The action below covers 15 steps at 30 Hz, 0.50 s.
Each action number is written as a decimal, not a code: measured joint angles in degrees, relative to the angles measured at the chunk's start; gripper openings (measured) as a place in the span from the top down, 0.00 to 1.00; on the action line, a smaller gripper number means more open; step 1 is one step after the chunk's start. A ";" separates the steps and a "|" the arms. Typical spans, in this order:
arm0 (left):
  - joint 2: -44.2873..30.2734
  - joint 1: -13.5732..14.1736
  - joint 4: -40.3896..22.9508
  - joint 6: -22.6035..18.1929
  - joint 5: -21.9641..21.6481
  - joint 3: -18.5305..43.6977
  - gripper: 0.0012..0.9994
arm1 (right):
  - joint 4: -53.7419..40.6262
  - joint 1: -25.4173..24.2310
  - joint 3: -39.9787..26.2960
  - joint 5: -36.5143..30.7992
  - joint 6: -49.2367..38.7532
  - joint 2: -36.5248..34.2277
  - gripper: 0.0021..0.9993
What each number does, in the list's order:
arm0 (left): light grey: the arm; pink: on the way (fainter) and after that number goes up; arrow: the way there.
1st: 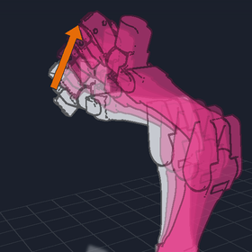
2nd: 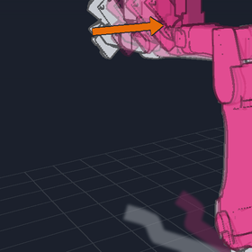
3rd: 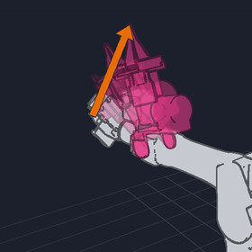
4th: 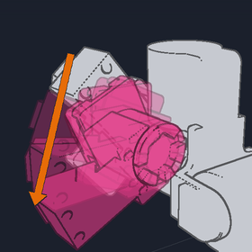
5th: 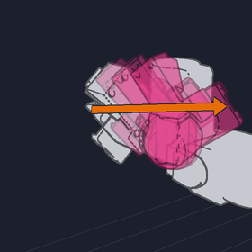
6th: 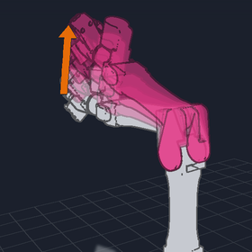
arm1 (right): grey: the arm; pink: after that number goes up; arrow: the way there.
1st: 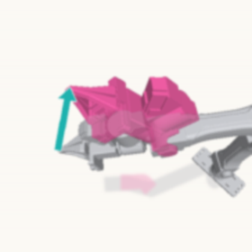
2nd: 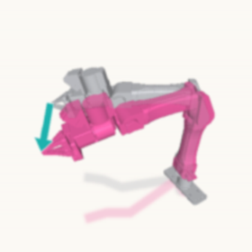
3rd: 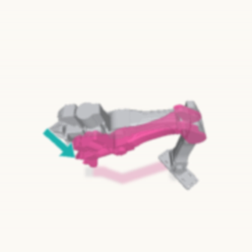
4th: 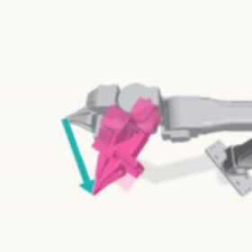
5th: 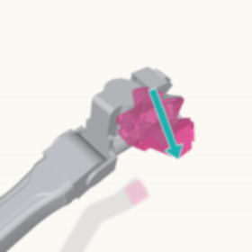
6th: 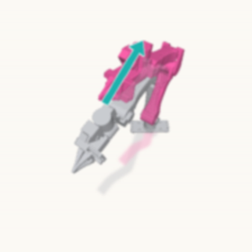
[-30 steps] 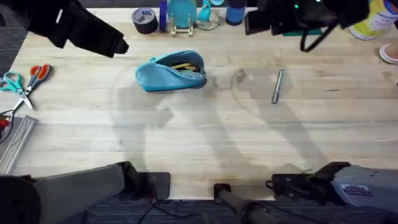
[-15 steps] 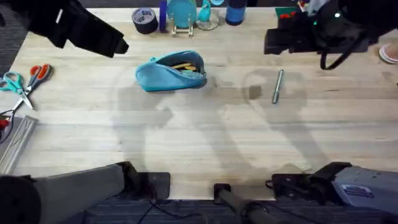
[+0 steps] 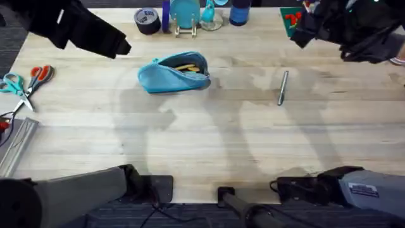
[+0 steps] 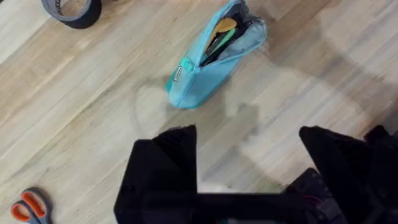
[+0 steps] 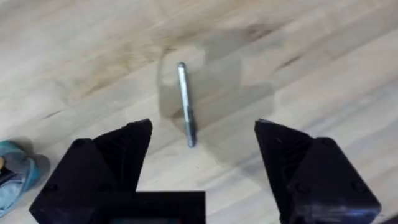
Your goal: Unzip the bag, pick up the pens from the table one at a time and place them inside, then zip the bag closed.
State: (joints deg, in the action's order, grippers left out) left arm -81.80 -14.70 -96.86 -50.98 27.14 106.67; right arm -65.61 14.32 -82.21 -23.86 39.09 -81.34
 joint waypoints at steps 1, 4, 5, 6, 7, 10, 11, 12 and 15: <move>-0.02 0.00 0.00 0.00 0.00 0.00 0.00 | 1.20 -0.19 0.72 0.69 -0.18 0.02 0.00; -0.02 0.00 0.00 0.00 0.00 0.00 0.00 | 5.17 -0.30 4.35 2.45 -0.59 0.00 0.00; -0.01 0.00 0.00 0.00 0.00 0.00 0.00 | 6.82 -0.30 5.94 2.82 -0.71 0.00 0.00; 0.00 0.00 0.00 0.00 0.00 0.01 0.00 | 8.39 -0.30 7.54 3.22 -0.76 0.00 0.00; 0.00 0.00 0.00 0.00 0.00 0.00 0.00 | 9.97 -0.30 9.07 3.62 -0.83 0.00 0.00; -0.01 0.00 0.00 0.00 0.00 0.00 0.00 | 15.20 -0.36 13.46 5.18 -1.00 0.00 0.00; -0.01 0.00 0.00 0.00 0.00 0.02 0.00 | 17.02 -0.45 14.92 5.76 -0.94 0.00 0.00; 0.00 0.00 0.00 0.00 0.00 0.01 0.00 | 18.00 -0.57 16.08 6.10 -0.90 0.00 0.00; -0.01 0.00 0.00 0.00 0.00 0.01 0.00 | 20.89 -1.41 19.86 6.90 0.22 -0.03 0.00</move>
State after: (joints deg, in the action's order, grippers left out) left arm -81.81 -14.70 -96.86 -50.98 27.14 106.69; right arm -44.72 12.90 -62.35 -16.96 39.31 -81.37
